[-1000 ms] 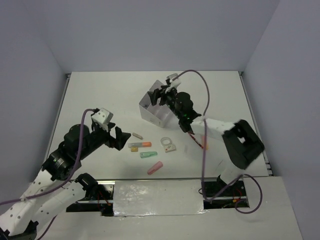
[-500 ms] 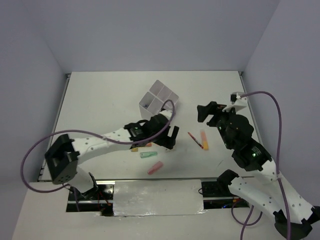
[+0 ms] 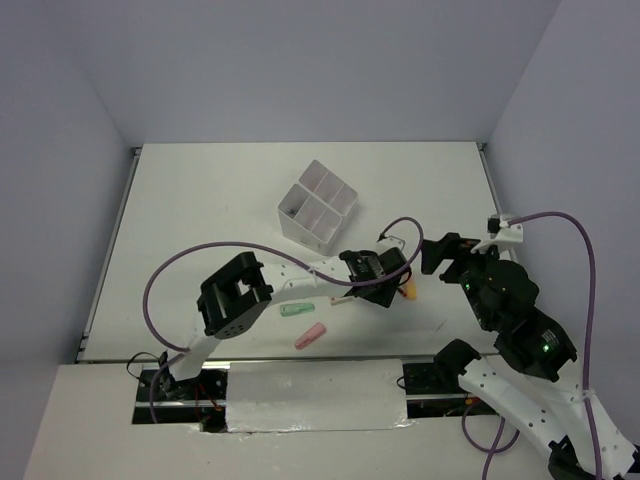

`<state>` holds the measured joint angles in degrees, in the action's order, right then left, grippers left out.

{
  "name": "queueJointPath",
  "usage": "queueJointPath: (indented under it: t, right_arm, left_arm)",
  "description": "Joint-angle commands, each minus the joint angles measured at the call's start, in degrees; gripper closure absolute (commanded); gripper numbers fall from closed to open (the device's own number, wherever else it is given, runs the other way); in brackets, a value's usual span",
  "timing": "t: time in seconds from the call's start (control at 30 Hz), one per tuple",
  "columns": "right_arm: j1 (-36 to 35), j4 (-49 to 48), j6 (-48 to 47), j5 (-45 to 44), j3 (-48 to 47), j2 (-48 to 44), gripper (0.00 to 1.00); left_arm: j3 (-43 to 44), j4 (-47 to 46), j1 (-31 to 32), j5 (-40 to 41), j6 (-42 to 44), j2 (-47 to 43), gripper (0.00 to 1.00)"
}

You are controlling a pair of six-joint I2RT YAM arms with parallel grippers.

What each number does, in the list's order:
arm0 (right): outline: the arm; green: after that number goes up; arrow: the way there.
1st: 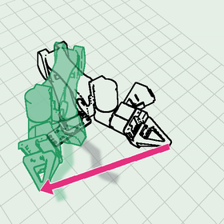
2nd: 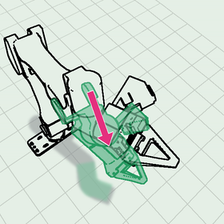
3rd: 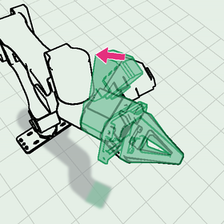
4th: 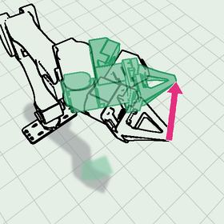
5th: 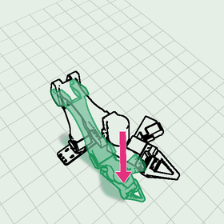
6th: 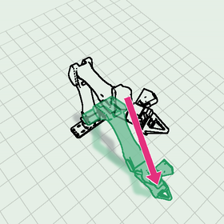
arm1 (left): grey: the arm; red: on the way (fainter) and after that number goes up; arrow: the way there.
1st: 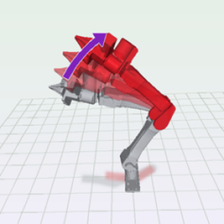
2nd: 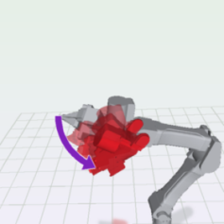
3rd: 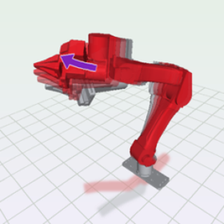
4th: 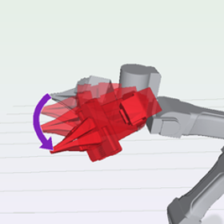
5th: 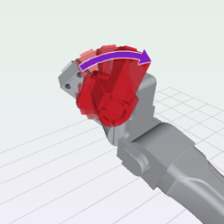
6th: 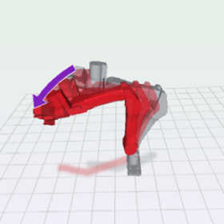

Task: Sort the stationery into containers
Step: Pick up the pen cap from the center of the board.

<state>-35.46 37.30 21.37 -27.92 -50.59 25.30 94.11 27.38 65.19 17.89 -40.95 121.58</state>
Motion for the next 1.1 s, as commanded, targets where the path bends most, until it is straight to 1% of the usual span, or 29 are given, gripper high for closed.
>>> queueJointPath:
  t: [0.0,0.1,0.13,0.23,0.33,0.37,0.4,0.43,0.47,0.5,0.57,0.6,0.63,0.7,0.83,0.9,0.97,1.0,1.03,1.07]
  right_arm:
    - [0.3,1.6,-1.7,0.1,-2.0,-1.3,0.15]
    - [0.2,1.2,-2.3,1.0,-1.4,-2.6,0.16]
    - [0.2,1.1,-2.4,1.1,-1.5,-2.9,0.16]
    - [0.3,1.5,-2.7,0.8,-1.8,-3.6,0.16]
    - [0.3,1.7,-3.1,0.7,-2.4,-4.4,0.17]
    - [0.3,1.6,-3.2,0.7,-2.5,-4.8,0.17]
    - [0.3,1.5,-3.2,0.6,-2.5,-5.1,0.17]
    - [0.1,1.4,-3.3,0.7,-2.6,-5.4,0.17]
    - [0.3,1.3,-3.4,0.7,-2.5,-5.7,0.17]
    - [0.2,1.3,-3.5,0.6,-2.6,-5.8,0.17]
    - [0.1,1.5,-3.6,0.7,-2.8,-5.8,0.17]
    - [0.1,1.4,-3.7,0.9,-2.7,-5.7,0.17]
    - [0.2,1.2,-3.8,1.1,-2.7,-5.6,0.17]
    - [0.2,0.9,-3.8,1.4,-2.5,-5.4,0.17]
    - [0.3,0.8,-4.0,1.8,-2.4,-5.2,0.18]
    - [0.0,0.6,-4.0,2.1,-2.2,-5.3,0.19]
    - [0.2,-0.2,-4.1,2.2,-1.6,-6.0,0.19]
    - [0.2,-0.1,-3.6,2.2,-1.6,-6.1,0.19]
    - [0.2,-0.1,-3.4,2.2,-1.4,-6.3,0.19]
    - [0.3,-0.2,-3.3,2.3,-1.4,-6.3,0.19]
  left_arm:
    - [3.4,4.1,-0.2,3.0,-1.9,3.0,0.26]
    - [4.7,3.6,-0.2,3.1,-1.6,5.1,0.35]
    - [6.2,4.5,-0.2,3.2,-1.6,5.8,0.41]
    - [7.5,6.2,0.0,3.5,-1.9,7.5,0.51]
    - [6.4,5.8,0.0,3.6,-1.9,7.5,0.51]
    - [6.4,6.0,-0.1,3.6,-1.8,7.9,0.54]
    - [6.5,6.4,0.0,3.4,-1.9,8.1,0.59]
    - [6.3,6.6,-0.1,3.2,-1.8,8.2,0.70]
    - [5.9,6.9,-0.1,3.0,-2.1,8.2,0.76]
    - [5.4,6.8,0.0,2.9,-2.2,8.1,0.79]
    - [3.3,6.5,0.0,3.0,-2.8,7.0,0.77]
    - [2.5,5.8,0.1,2.9,-2.8,6.7,0.77]
    - [1.5,5.4,0.0,2.9,-2.8,6.0,0.81]
    - [1.3,5.3,0.0,2.8,-2.8,6.0,1.00]
    - [1.4,4.1,0.0,1.7,-1.4,6.4,1.00]
    - [0.1,1.3,0.1,0.9,-0.6,5.4,1.00]
    - [-2.3,-2.0,0.3,1.2,-0.1,1.1,1.00]
    - [-5.8,-6.6,0.3,1.4,0.1,-0.8,1.00]
    - [-7.7,-9.1,0.3,1.3,0.2,-5.4,1.00]
    - [-9.4,-11.2,0.4,1.8,0.1,-8.0,1.00]
